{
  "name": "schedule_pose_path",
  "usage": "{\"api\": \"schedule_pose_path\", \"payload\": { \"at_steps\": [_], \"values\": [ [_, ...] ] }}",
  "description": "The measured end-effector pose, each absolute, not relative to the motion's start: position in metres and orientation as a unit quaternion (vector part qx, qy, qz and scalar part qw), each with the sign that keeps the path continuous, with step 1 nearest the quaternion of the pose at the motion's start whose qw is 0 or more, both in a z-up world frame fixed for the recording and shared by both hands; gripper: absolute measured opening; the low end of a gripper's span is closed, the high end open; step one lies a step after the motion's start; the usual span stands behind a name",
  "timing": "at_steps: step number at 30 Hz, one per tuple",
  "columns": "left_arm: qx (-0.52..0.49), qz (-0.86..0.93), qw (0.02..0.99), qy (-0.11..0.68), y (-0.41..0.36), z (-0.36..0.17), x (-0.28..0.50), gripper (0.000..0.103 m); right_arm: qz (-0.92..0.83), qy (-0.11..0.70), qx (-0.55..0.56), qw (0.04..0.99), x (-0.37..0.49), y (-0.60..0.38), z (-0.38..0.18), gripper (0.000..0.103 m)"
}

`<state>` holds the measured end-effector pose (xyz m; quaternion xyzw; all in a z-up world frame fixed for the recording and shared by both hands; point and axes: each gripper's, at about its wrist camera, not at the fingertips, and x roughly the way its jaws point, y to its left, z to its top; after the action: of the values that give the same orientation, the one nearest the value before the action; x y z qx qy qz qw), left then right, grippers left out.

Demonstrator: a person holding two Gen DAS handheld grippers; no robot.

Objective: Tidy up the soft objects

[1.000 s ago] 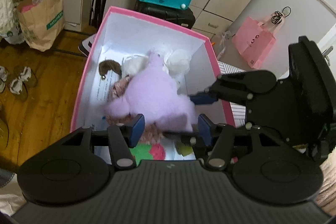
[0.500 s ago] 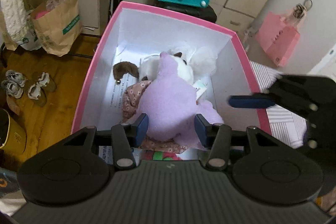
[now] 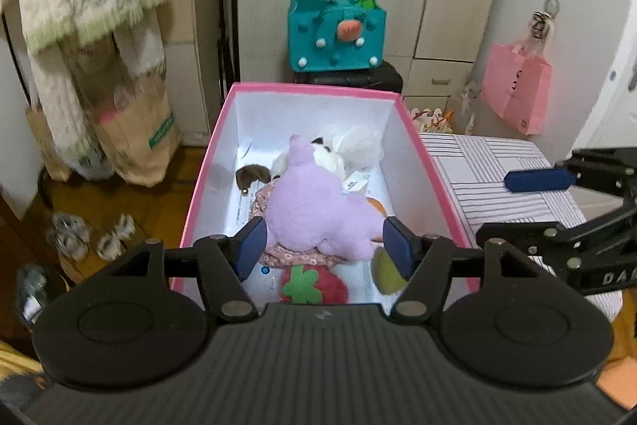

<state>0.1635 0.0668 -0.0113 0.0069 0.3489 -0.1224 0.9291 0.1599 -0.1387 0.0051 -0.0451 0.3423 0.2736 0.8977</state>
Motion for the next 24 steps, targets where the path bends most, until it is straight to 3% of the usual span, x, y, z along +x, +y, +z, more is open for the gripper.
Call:
{"api": "schedule_pose_path", "payload": {
  "at_steps": [1, 4, 7, 12, 18, 24],
  "values": [
    [0.011, -0.124, 0.930, 0.346, 0.064, -0.007, 0.158, 0.075, 0.265, 0.341, -0.044, 0.901, 0.155, -0.141, 0.007, 0.091],
    [0.024, -0.135, 0.932, 0.335, 0.057, 0.003, 0.141, 0.086, 0.213, 0.339, -0.050, 0.915, 0.136, -0.148, 0.017, 0.099],
    [0.036, -0.135, 0.938, 0.318, 0.049, 0.013, 0.124, 0.100, 0.157, 0.357, -0.073, 0.918, 0.120, -0.154, 0.024, 0.101],
    [0.045, -0.129, 0.938, 0.318, 0.037, 0.019, 0.106, 0.103, 0.123, 0.331, -0.046, 0.935, 0.090, -0.178, 0.035, 0.101],
    [0.082, -0.083, 0.911, 0.395, 0.017, 0.016, 0.102, 0.103, 0.097, 0.306, 0.000, 0.947, 0.064, -0.200, 0.045, 0.101],
    [0.065, -0.083, 0.921, 0.376, 0.011, 0.012, 0.077, 0.103, 0.060, 0.310, -0.013, 0.949, 0.043, -0.202, 0.050, 0.101]
  ]
}}
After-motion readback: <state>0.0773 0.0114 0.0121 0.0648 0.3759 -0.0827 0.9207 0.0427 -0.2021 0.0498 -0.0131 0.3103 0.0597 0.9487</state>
